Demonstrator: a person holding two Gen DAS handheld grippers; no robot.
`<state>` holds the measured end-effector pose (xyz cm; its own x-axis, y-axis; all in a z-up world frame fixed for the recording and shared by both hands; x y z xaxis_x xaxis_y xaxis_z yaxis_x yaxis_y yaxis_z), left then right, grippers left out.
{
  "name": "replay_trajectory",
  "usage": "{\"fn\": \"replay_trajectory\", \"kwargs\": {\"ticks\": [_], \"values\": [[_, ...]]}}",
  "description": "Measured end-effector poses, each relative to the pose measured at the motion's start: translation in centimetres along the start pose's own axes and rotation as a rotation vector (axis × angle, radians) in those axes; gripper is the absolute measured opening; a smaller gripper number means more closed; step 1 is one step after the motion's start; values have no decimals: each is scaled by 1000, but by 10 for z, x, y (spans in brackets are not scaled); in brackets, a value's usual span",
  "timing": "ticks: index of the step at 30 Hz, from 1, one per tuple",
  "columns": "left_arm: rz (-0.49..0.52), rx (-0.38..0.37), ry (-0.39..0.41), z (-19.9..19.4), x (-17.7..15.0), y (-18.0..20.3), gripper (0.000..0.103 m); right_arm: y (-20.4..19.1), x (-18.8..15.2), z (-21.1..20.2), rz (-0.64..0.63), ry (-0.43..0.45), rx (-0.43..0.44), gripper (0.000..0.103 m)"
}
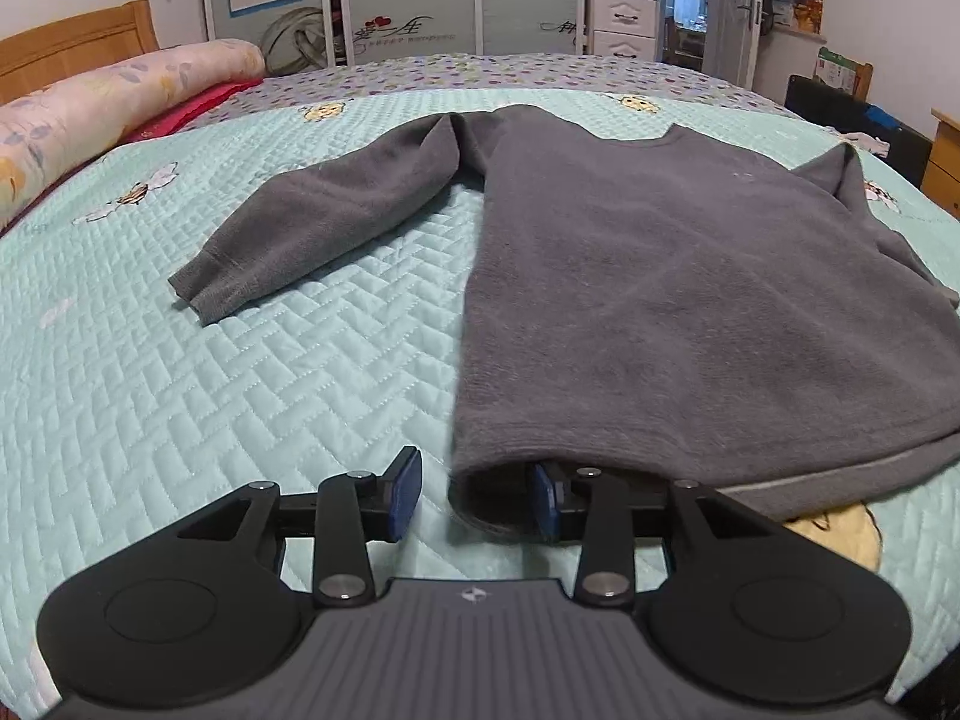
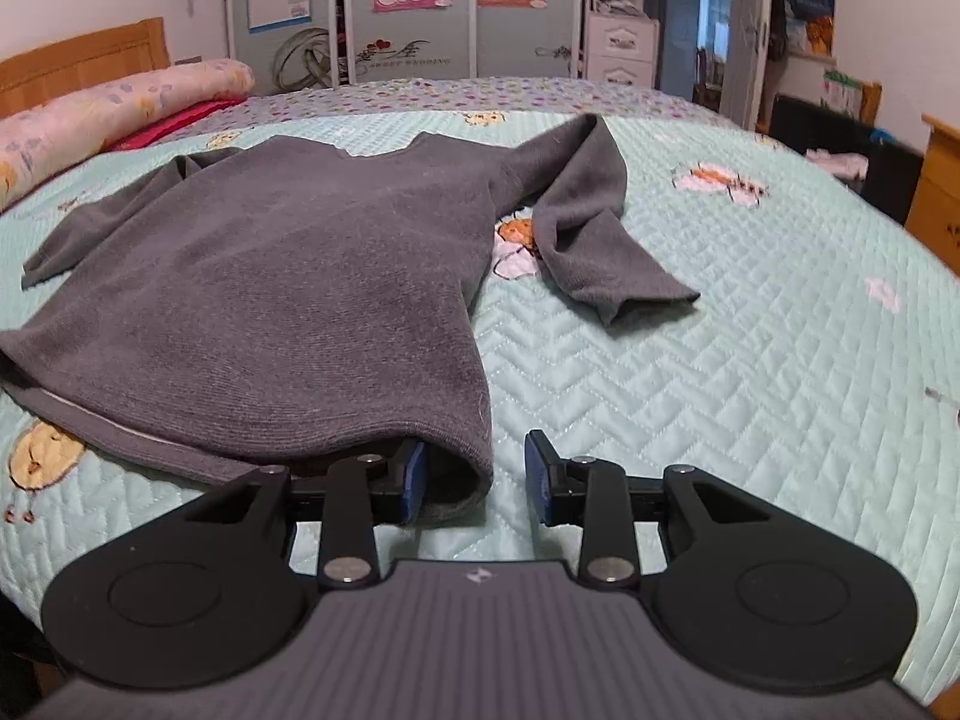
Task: Fold clothes
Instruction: 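Open both grippers and release the hoodie hem onto the quilt, then close both grippers on the hoodie hem again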
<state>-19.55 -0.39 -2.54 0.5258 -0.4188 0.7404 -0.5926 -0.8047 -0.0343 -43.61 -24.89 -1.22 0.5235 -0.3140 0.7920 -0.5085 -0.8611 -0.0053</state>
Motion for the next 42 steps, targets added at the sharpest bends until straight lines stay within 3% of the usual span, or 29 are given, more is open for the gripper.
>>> {"fn": "replay_trajectory", "kwargs": {"ticks": [5, 6, 7, 8, 9, 10, 13, 18, 24, 28, 31, 32, 35, 36, 39, 42], "values": [[24, 0, 41, -1, 8, 1, 37, -15, 8, -7, -113, 53, -15, 35], [25, -3, 45, -1, 9, 1, 31, -16, 11, -9, -121, 66, -15, 35], [18, -7, 47, 0, 10, 1, 4, -17, 13, -10, -130, 79, -16, 33], [2, -12, 49, -1, 10, 0, 4, -18, 15, -11, -136, 92, -16, 26], [-34, -22, 56, -4, 11, -4, 4, -17, 17, -14, -119, 96, -13, 3], [-77, -32, 69, -9, 13, -8, 4, -17, 20, -16, -102, 100, -9, 2], [-149, -38, 95, -28, 15, -20, 4, -9, 26, -28, -33, 113, 7, 1], [-42, 2, 32, -18, -8, -8, 4, 3, 9, -25, 26, 59, 10, 1], [-14, 40, -9, -6, -19, -9, 5, 4, -9, -11, -9, 27, -21, 3], [-11, 52, -10, -6, -21, -10, 13, 11, -12, -6, 50, 5, -13, 29], [-6, 72, -11, -5, -22, -11, 19, 10, -14, -4, 102, -8, 18, 34], [-3, 80, -13, -5, -22, -11, 24, 8, -15, -4, 118, -12, 32, 34], [3, 84, -16, -4, -21, -10, 24, 2, -16, -3, 134, -20, 59, 34], [6, 81, -18, -5, -21, -9, 24, -1, -17, -3, 119, -20, 58, 30], [11, 55, -21, -9, -21, -6, 7, -4, -16, -4, 67, -29, 23, 2], [-6, 62, -18, -16, -18, -5, 5, -1, -12, -9, 45, -36, 2, 2]]}}
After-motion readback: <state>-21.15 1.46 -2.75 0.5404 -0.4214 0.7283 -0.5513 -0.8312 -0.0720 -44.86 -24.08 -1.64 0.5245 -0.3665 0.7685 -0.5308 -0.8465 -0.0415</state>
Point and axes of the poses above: each gripper's, at about its wrist camera, not at the fingertips, and z roughly the way its jaws point, y to its right, x to its top, the point moved 10 cm from there along z, roughly the way its jaws point
